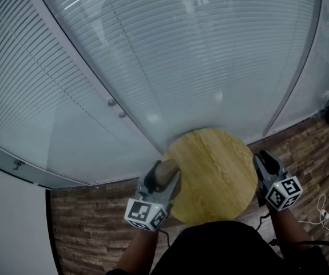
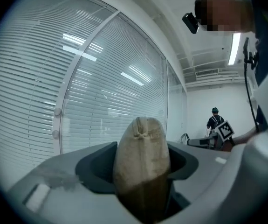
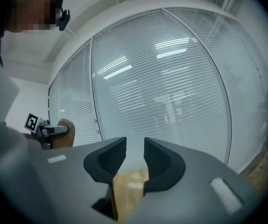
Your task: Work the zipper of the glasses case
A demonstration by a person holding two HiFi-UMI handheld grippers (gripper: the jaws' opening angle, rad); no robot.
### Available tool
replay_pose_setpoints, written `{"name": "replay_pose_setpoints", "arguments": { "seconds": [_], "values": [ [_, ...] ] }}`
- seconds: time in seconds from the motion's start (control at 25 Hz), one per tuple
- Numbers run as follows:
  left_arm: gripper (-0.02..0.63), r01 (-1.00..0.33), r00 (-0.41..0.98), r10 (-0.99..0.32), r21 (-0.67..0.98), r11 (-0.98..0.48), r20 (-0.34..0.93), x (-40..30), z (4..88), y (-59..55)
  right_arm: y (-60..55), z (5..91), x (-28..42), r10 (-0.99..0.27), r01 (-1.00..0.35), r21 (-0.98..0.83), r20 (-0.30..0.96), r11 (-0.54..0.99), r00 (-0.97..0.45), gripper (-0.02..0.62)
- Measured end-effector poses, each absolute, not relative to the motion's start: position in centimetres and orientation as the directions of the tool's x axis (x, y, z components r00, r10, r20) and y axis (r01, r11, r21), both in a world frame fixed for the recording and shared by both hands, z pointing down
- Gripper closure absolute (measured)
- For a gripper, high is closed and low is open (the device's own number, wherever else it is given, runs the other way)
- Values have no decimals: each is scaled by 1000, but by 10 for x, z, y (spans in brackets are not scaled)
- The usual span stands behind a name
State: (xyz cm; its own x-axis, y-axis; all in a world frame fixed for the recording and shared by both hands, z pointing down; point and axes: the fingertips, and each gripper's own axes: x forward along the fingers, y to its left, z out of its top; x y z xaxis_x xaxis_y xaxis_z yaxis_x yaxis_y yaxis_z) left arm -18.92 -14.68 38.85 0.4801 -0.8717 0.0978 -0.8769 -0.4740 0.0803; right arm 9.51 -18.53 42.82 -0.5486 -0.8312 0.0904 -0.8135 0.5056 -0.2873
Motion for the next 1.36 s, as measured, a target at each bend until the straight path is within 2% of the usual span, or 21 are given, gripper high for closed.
{"name": "replay_pose_setpoints", "arguments": {
  "seconds": [0.12,0.2,0.32,0.96,1.36],
  "values": [
    [307,-878,478,-871,67,-474,113,-188,403,-143,-180,439,96,-850,-834,-262,84,485,-520,495],
    [307,-883,468,-875,77,-462,124,-188,413,-141,-177,442,98,-869,-854,-231,62,465,-490,549],
    [305,-889,456,-879,107,-445,138,-187,425,-136,-173,447,101,-884,-873,-198,58,446,-465,588],
    [305,-883,468,-875,102,-458,124,-179,423,-132,-161,443,82,-865,-865,-93,58,493,-499,589],
    [305,-879,476,-872,105,-465,116,-184,421,-129,-157,444,80,-871,-872,-93,65,480,-487,589]
  ]
}}
